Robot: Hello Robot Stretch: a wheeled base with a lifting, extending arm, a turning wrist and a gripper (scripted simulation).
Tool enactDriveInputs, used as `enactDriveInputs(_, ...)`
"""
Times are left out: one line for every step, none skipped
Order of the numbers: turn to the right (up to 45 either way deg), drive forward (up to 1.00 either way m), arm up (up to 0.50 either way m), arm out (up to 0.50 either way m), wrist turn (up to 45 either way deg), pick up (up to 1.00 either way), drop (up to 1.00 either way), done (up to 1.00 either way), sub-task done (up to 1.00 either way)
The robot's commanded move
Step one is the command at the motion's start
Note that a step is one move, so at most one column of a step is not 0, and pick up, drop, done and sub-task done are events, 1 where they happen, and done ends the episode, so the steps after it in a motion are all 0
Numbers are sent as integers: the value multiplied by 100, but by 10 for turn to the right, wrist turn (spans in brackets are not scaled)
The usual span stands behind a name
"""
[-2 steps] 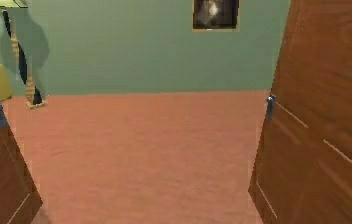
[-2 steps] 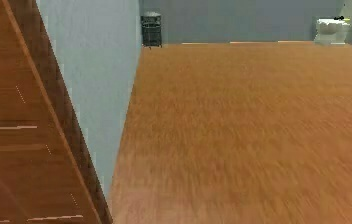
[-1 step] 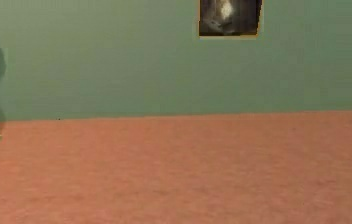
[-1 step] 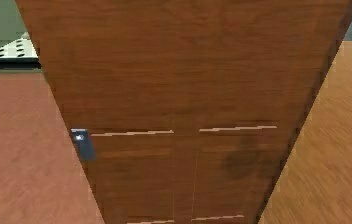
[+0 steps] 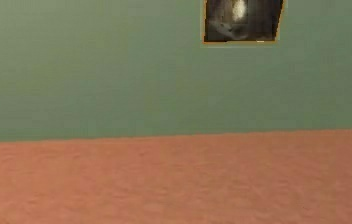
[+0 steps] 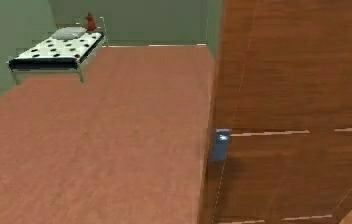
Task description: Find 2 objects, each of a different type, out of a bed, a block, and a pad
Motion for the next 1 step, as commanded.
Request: enactDriveInputs(360, 0, 0, 0, 0, 0, 0, 0, 0)
